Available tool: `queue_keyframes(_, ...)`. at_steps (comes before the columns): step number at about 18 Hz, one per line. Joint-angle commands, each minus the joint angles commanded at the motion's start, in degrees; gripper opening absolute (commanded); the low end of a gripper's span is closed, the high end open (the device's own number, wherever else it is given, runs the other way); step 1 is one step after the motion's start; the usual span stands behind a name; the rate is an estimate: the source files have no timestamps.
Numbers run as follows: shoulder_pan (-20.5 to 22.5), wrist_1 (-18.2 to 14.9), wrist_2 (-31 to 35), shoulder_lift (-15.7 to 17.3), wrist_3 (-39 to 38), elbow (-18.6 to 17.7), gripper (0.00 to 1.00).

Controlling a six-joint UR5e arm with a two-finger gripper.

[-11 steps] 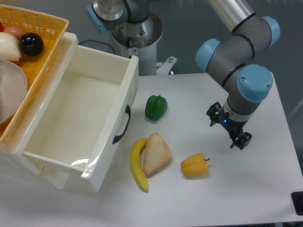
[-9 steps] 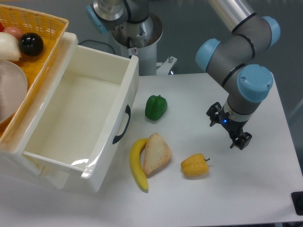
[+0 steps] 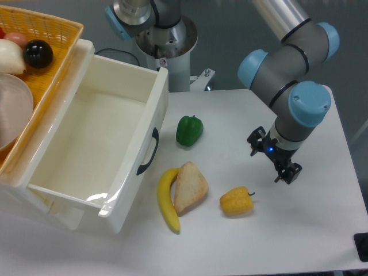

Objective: Pick up the yellow pepper
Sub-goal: 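Move the open gripper toward the yellow pepper, then lower the gripper over the yellow pepper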

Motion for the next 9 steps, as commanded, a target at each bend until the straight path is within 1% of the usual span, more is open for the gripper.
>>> queue_keyframes(1, 0.09, 2.02, -1.15, 0.18, -0.09, -1.14, 1.0)
queue_keyframes(2, 0.09, 2.91, -1.77, 0.09, -0.17, -1.59, 1.0)
queue_keyframes(8, -0.52, 3.19, -1.68, -1.49, -4.65, -0.1, 1.0)
queue_keyframes(9, -0.7, 3.36, -1.68, -2.01, -4.48, 0.25, 1.0)
